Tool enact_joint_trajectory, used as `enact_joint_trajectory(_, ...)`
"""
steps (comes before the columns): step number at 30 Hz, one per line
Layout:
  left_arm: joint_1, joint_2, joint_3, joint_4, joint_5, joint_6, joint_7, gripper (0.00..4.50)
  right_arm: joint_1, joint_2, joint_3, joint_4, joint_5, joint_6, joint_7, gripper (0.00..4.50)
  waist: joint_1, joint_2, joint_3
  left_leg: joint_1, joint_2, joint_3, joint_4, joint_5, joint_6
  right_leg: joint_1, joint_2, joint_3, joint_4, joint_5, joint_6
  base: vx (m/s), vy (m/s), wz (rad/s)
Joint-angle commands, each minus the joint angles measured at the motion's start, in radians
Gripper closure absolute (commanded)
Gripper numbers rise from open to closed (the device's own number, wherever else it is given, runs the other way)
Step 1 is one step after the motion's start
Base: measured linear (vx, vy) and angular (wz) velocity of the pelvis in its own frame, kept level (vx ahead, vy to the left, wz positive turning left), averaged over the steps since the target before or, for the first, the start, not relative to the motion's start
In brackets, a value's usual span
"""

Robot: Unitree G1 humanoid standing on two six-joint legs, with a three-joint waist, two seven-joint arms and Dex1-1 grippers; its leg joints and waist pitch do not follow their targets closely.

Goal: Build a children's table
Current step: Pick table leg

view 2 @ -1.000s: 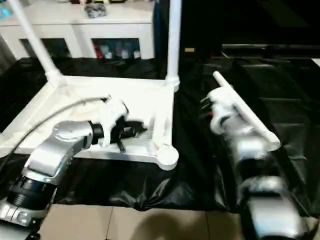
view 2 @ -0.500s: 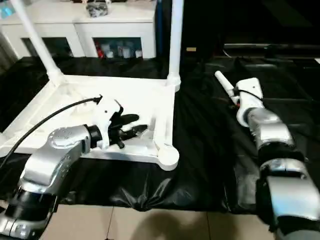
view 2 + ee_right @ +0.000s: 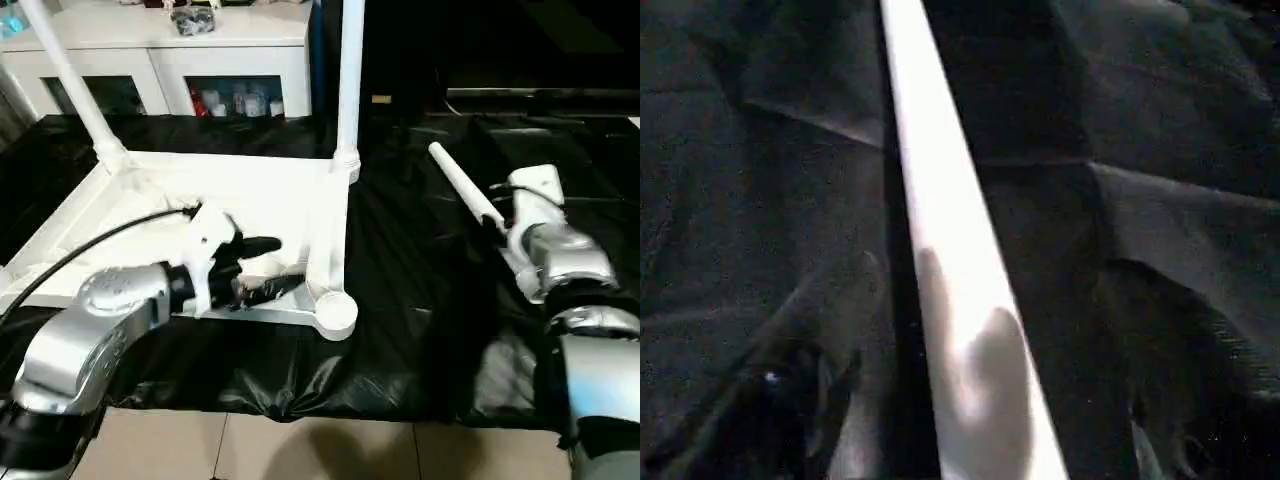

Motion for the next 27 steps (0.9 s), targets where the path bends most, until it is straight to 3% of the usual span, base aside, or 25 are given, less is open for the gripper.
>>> enact_joint_trajectory(1,0.012,0.023,-0.002,-0.038,-0.003,0.027,0.003,0.25,-0.008,-0.007,0.004,0.025,-0.018,0.006,0.002,0.31,0.001,-0.026,-0.065,0.01,0.019,0.0,-0.054,-0.267,0.066,0.048,-0.038,0.027,-0.069,-0.339,-0.209,0.0,0.0,0.0)
enact_joint_trajectory(6,0.036,0.051,-0.001,-0.086,-0.02,0.056,0.002,0.07,-0.014,-0.02,0.001,0.049,-0.021,0.046,0.016,0.04,0.005,-0.028,-0.061,0.011,0.018,-0.002,-0.055,-0.301,0.055,0.045,-0.038,0.026,-0.07,-0.385,-0.197,0.0,0.0,0.0)
enact_joint_trajectory(13,0.059,0.083,-0.004,-0.126,-0.029,0.083,-0.001,0.07,-0.039,-0.044,-0.021,0.078,-0.004,0.188,0.068,0.04,0.009,-0.027,-0.06,0.009,0.018,-0.003,-0.055,-0.317,0.048,0.045,-0.037,0.026,-0.068,-0.381,-0.202,0.0,0.0,0.0)
enact_joint_trajectory(22,0.063,0.098,-0.015,-0.15,-0.046,0.105,0.005,0.07,-0.029,-0.05,0.028,0.092,-0.04,0.324,0.189,0.04,0.013,-0.025,-0.06,0.007,0.02,-0.003,-0.054,-0.31,0.046,0.046,-0.038,0.027,-0.066,-0.372,-0.214,0.0,0.0,0.0)
enact_joint_trajectory(27,0.061,0.1,-0.018,-0.152,-0.05,0.112,0.008,0.0,-0.015,-0.055,0.049,0.089,-0.063,0.349,0.232,0.41,0.014,-0.025,-0.06,0.01,0.021,-0.004,-0.054,-0.317,0.041,0.045,-0.04,0.028,-0.066,-0.381,-0.212,0.0,0.0,0.0)
